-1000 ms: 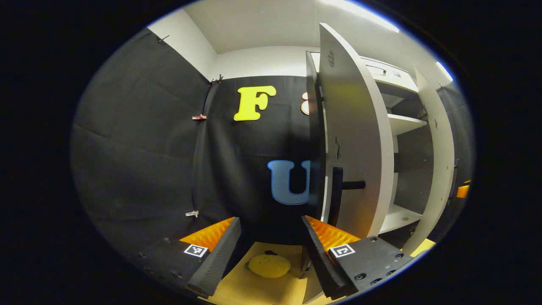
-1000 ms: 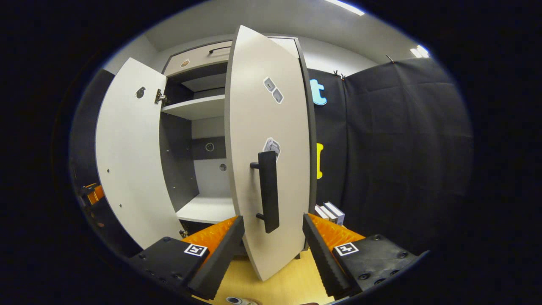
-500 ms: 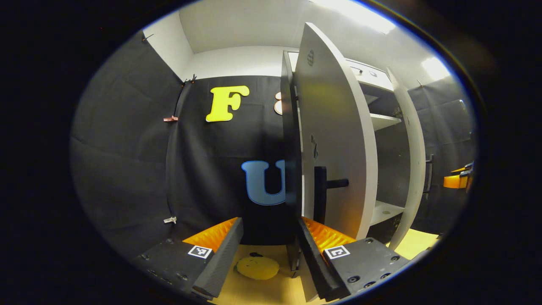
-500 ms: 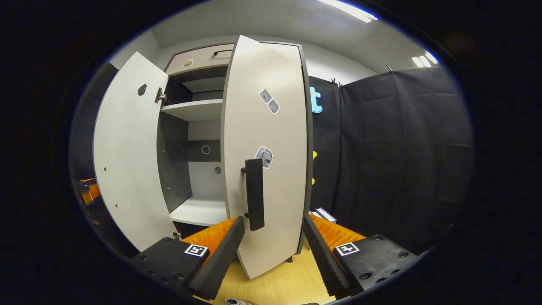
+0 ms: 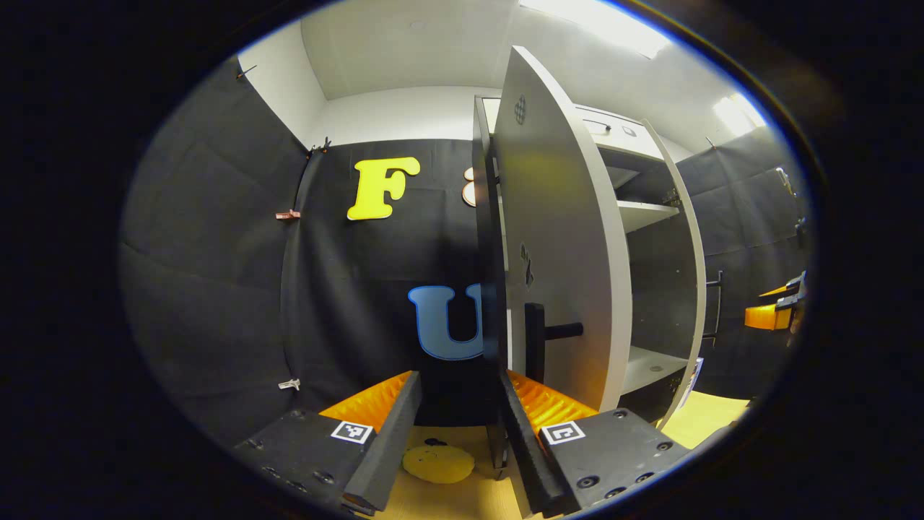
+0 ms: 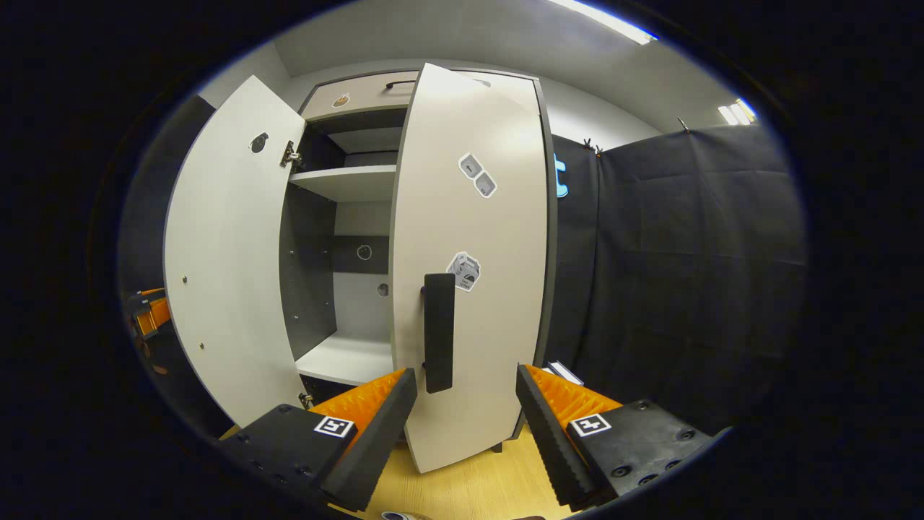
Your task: Grasp the bottle in the cabinet with the left hand and place it on the coaster, then close the right door with the right hand and the left door with the left hand.
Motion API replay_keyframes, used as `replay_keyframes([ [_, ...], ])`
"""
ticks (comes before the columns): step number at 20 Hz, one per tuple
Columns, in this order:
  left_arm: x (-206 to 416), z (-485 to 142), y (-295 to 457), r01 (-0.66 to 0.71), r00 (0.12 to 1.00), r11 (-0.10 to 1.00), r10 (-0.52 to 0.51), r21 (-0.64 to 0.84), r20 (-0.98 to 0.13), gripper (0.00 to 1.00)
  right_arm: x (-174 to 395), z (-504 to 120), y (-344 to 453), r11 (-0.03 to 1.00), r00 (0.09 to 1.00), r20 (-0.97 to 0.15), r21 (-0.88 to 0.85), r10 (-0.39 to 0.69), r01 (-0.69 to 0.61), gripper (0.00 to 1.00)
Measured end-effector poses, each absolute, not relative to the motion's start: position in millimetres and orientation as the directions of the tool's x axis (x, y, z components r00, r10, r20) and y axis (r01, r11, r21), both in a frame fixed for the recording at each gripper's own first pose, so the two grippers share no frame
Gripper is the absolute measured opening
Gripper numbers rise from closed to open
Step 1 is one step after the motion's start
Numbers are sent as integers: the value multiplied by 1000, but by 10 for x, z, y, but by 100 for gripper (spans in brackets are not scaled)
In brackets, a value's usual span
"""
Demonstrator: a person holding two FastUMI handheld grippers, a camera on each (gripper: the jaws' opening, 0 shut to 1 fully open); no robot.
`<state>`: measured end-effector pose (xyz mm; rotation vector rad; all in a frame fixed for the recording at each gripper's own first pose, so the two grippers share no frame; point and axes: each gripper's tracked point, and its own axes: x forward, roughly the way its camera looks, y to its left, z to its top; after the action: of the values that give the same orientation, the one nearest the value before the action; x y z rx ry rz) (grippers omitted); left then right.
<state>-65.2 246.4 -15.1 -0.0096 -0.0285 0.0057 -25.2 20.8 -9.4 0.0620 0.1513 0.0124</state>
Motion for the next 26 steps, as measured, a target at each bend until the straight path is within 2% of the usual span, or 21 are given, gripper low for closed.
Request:
replay_keyframes([
  [1, -652, -151, 2430, -3, 1000, 1000, 3, -8, 29, 70, -229, -92, 213, 998, 988, -150, 65, 23, -13, 93],
  [2, -653, -144, 2377, 5, 1000, 1000, -5, -9, 28, 75, -214, -97, 202, 998, 988, -150, 65, 25, -16, 93],
  [3, -669, -148, 2323, 14, 999, 1000, -14, -9, 30, 69, -198, -109, 195, 998, 988, -151, 65, 28, -19, 93],
  [4, -668, -139, 2253, 24, 999, 1000, -24, -4, 31, 68, -187, -116, 190, 997, 988, -154, 67, 33, -23, 93],
  [14, -548, -90, 1353, 152, 987, 988, -152, -8, 45, 68, -208, -112, -176, 997, 990, -140, 74, 24, -14, 93],
  [15, -539, -76, 1250, 166, 985, 986, -165, -2, 49, 73, -211, -118, -214, 997, 990, -138, 74, 23, -13, 93],
  [16, -522, -51, 1135, 187, 981, 982, -187, 9, 51, 73, -211, -113, -255, 997, 991, -135, 72, 22, -12, 92],
  [18, -499, -4, 924, 215, 974, 976, -216, 22, 66, 67, -219, -108, -313, 998, 991, -129, 69, 25, -16, 92],
  [20, -531, 56, 757, 227, 969, 973, -229, 28, 92, 77, -239, -97, -335, 997, 992, -121, 70, 32, -24, 92],
  [22, -538, 35, 627, 236, 968, 972, -237, 17, 89, 74, -251, -106, -333, 997, 992, -120, 72, 44, -36, 92],
  [25, -532, 19, 514, 228, 972, 973, -225, -40, 74, 81, -266, -99, -257, 994, 990, -113, 81, 88, -79, 93],
  [26, -525, 13, 492, 216, 975, 975, -213, -45, 66, 78, -279, -74, -224, 992, 990, -100, 81, 102, -94, 93],
])
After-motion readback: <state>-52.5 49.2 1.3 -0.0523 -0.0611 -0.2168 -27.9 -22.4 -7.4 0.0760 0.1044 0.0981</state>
